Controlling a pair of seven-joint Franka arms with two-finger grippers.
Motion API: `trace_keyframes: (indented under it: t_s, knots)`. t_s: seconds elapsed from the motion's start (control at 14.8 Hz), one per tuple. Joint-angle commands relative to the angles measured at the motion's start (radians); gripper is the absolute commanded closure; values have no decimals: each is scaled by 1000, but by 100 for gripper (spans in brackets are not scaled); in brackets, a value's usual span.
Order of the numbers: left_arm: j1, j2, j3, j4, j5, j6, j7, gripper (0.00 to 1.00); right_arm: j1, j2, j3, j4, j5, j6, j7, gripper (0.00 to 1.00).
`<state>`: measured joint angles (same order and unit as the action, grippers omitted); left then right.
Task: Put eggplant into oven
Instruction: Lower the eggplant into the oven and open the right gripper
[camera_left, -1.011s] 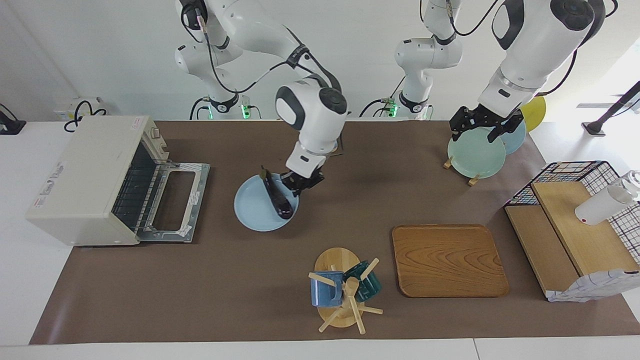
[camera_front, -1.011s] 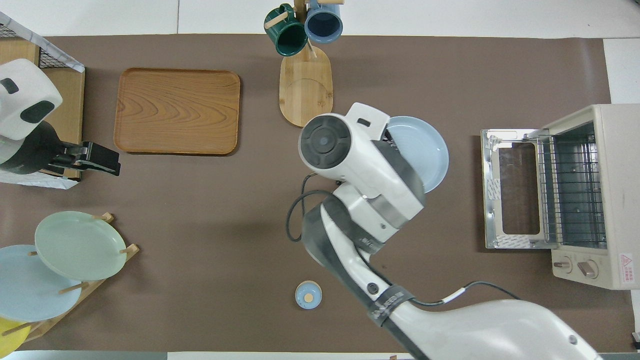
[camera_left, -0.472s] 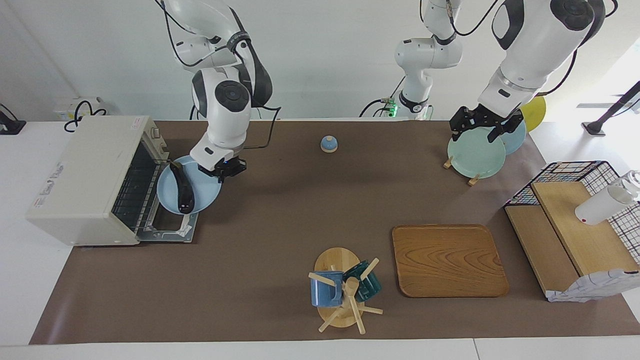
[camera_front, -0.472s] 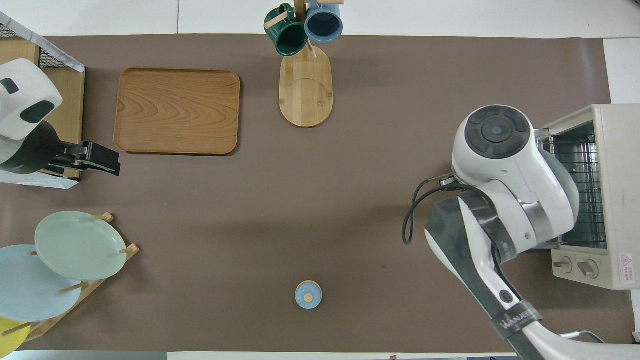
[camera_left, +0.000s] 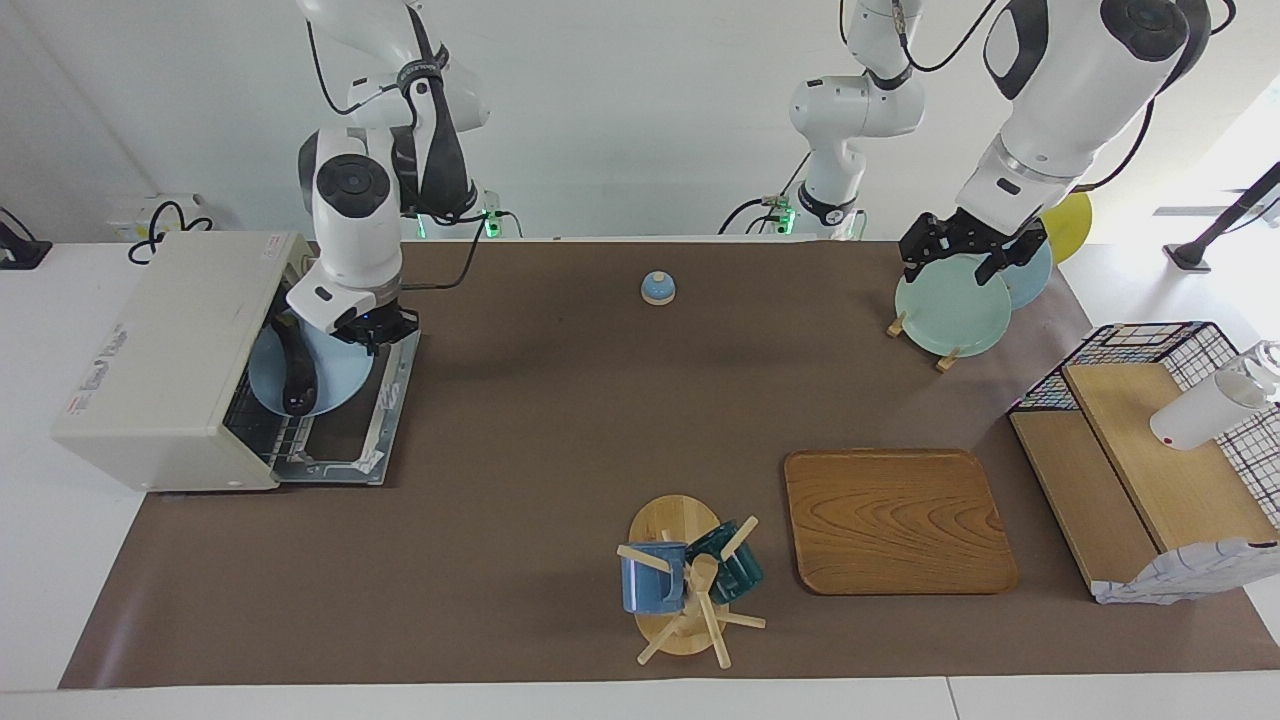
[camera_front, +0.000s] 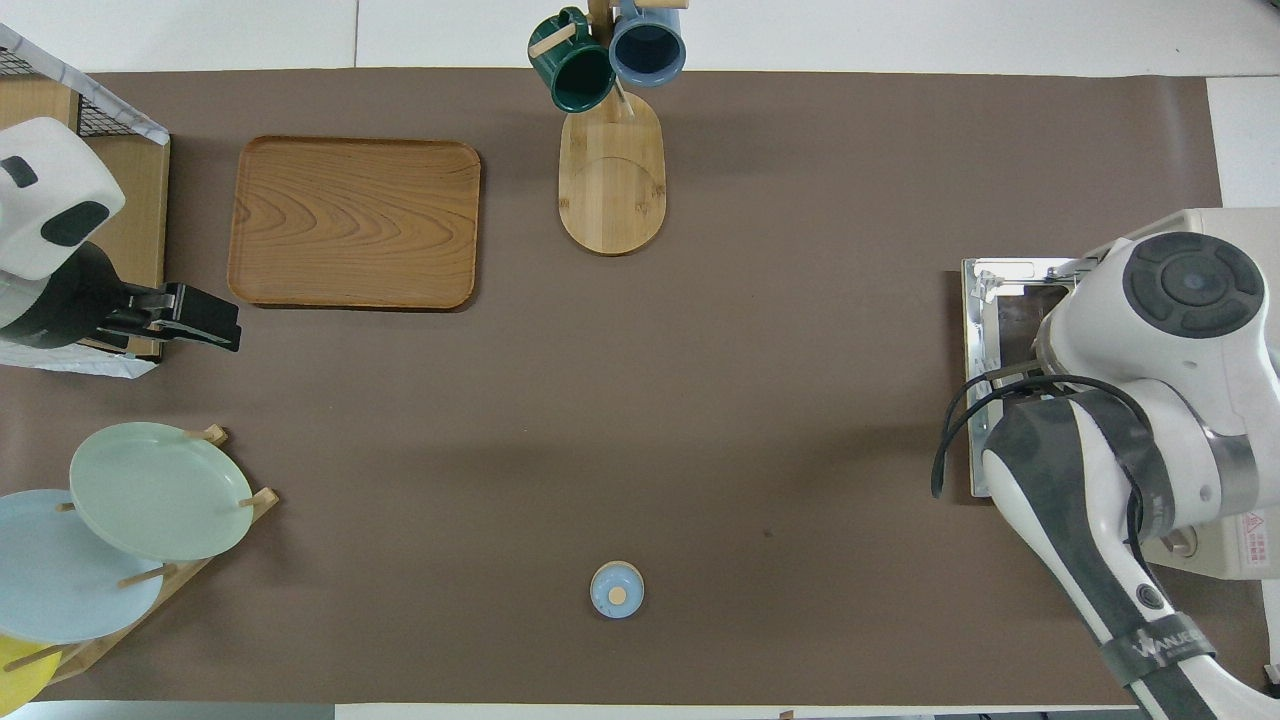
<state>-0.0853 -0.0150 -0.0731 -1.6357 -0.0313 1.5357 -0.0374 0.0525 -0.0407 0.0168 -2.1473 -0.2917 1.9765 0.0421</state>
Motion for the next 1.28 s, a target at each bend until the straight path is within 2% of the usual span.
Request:
trace_keyframes:
  t_s: [0.0,0.27,0.94,1.21]
  knots:
    - [7,-6,-5,0,21,-6,5,0,-83,-39,14,-71,17,67,-88,100]
    - [7,-6,-5,0,21,-6,5,0,-135,-77,11,-196,17,217,-162,100]
    - [7,-6,-5,0,21,-6,5,0,-154,-50,11,-203,17,252,-150,100]
    - [7,-6,-5,0,21,-6,5,0,-149,-39,14,-178,34,239,-154,81]
